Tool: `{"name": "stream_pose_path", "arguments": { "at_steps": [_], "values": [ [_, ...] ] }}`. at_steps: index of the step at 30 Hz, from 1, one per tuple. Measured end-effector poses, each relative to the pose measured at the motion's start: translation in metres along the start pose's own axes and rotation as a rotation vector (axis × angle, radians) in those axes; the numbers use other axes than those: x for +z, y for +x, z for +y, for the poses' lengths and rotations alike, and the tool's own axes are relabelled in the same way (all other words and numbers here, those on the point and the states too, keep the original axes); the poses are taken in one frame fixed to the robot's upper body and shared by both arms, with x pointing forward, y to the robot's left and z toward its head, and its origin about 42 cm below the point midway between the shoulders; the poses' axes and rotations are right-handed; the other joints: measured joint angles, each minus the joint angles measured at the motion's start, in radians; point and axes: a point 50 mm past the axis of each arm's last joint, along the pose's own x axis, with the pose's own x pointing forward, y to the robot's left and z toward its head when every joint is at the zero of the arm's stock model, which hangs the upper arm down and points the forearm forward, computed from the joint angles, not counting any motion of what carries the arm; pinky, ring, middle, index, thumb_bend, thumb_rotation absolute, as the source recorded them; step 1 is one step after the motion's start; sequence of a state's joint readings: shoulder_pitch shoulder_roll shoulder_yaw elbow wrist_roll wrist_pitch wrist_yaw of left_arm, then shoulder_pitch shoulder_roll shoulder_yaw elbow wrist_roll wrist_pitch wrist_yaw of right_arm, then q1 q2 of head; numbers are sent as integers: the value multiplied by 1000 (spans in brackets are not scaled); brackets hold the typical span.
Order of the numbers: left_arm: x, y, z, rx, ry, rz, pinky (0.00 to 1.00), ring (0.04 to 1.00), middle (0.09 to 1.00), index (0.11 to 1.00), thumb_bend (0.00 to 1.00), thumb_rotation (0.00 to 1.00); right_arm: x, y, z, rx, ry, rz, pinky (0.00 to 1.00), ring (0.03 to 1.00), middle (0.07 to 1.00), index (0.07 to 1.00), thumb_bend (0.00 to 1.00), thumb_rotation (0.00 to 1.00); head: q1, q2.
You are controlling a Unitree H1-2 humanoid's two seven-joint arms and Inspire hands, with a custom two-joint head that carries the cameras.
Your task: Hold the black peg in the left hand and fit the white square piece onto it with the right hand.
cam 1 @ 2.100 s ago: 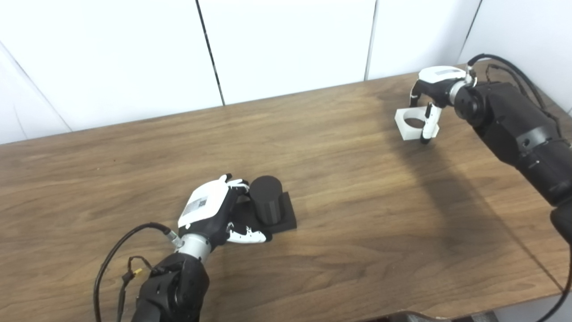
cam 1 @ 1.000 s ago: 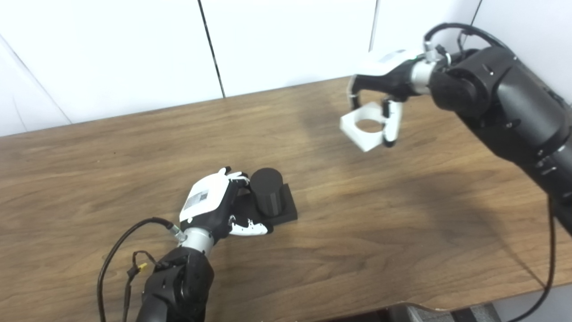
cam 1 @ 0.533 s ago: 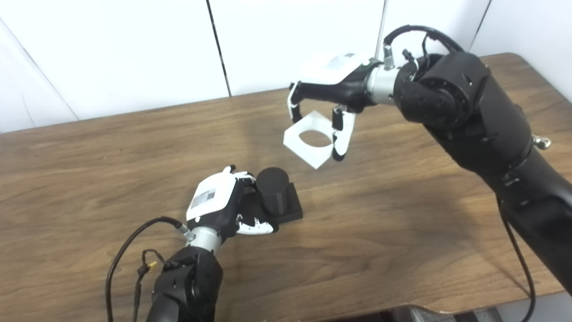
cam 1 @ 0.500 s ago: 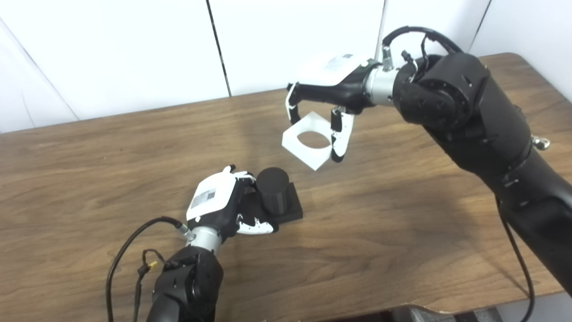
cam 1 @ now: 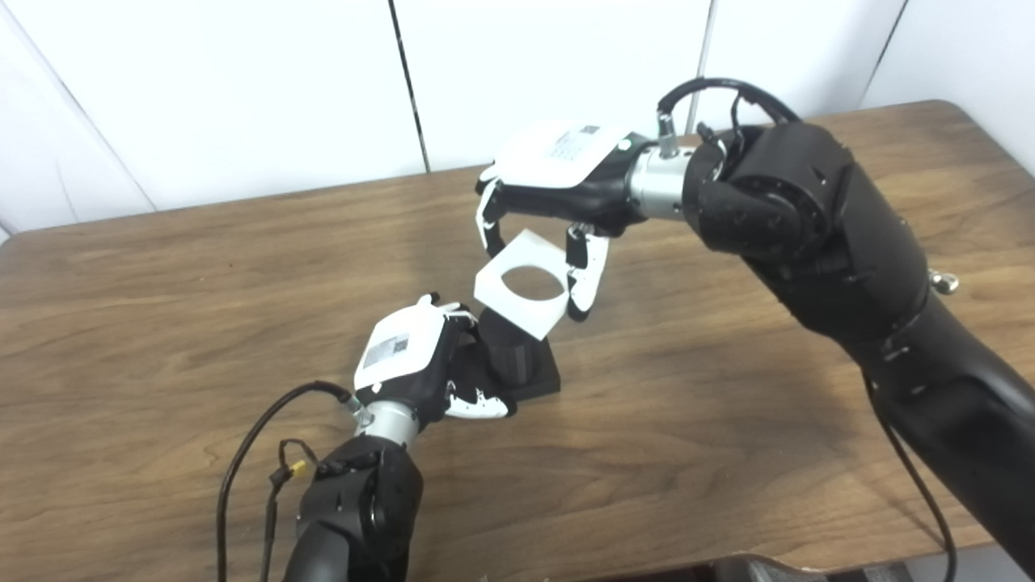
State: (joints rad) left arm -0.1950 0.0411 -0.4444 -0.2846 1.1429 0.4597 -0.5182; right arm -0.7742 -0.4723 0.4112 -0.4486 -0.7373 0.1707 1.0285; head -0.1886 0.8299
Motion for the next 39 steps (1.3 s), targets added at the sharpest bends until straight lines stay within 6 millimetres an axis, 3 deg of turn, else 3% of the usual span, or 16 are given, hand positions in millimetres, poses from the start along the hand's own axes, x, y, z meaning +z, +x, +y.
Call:
{"name": "stream_pose_path", "arguments": {
  "at_steps": [8,17,28,39],
  "values": [
    [-1,0,0,-5,-1,-1,1000,1000,886,490,509,63,13,10,8,13,20,-32,972,914,767,483,524,135,1,17],
    [-1,0,2,-15,4,-3,1000,1000,882,490,510,62,15,14,23,43,47,-28,972,913,768,483,524,136,28,41],
    [-1,-1,2,-18,5,-3,1000,999,880,489,510,61,18,19,30,53,60,-30,968,917,765,483,524,135,40,40],
    [6,-1,1,-7,26,5,1000,993,877,490,510,61,14,17,33,41,60,-39,966,917,765,483,524,133,211,40]
  ]
}}
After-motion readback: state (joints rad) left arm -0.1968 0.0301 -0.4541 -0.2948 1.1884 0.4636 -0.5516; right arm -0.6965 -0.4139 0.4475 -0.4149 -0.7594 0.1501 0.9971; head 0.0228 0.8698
